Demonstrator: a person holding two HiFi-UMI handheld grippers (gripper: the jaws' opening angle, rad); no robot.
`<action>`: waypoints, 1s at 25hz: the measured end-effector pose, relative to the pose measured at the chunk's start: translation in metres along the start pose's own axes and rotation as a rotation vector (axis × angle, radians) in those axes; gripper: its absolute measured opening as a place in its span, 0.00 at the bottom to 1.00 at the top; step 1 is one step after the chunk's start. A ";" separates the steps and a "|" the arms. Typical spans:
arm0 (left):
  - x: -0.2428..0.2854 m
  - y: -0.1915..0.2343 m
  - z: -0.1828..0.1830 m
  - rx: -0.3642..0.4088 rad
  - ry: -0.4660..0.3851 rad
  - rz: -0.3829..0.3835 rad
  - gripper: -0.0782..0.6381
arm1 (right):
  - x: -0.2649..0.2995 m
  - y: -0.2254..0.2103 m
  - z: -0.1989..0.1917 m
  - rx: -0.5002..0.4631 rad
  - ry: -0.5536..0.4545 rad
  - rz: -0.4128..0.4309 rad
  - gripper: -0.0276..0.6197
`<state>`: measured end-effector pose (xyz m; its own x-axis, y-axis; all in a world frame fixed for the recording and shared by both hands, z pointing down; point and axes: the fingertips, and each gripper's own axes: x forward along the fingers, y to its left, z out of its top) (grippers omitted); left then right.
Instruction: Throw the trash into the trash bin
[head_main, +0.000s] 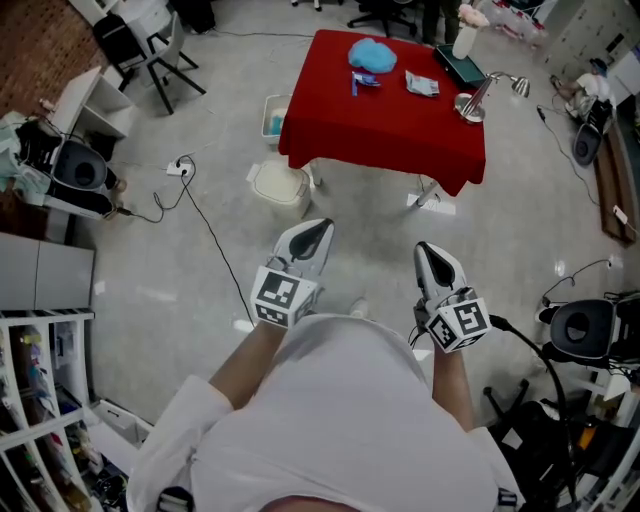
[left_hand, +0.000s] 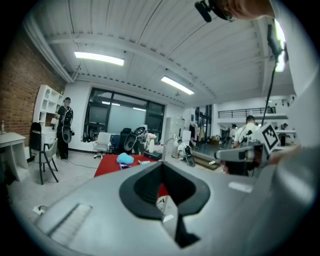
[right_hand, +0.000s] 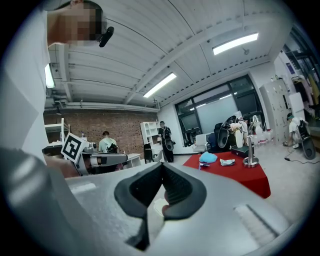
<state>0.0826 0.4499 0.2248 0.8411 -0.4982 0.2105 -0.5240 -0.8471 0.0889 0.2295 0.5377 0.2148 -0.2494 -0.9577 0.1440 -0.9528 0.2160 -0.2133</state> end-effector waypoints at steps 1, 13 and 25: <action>0.002 -0.003 0.000 0.001 -0.001 0.004 0.12 | -0.002 -0.004 -0.001 -0.002 0.002 0.001 0.04; 0.026 -0.031 -0.003 0.024 -0.002 0.043 0.12 | -0.026 -0.042 -0.014 -0.055 0.041 0.052 0.04; 0.037 0.000 -0.010 -0.028 0.029 0.134 0.12 | -0.003 -0.059 -0.018 -0.032 0.062 0.074 0.04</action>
<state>0.1125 0.4330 0.2421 0.7595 -0.6004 0.2503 -0.6350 -0.7679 0.0847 0.2837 0.5313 0.2446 -0.3281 -0.9256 0.1886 -0.9363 0.2921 -0.1950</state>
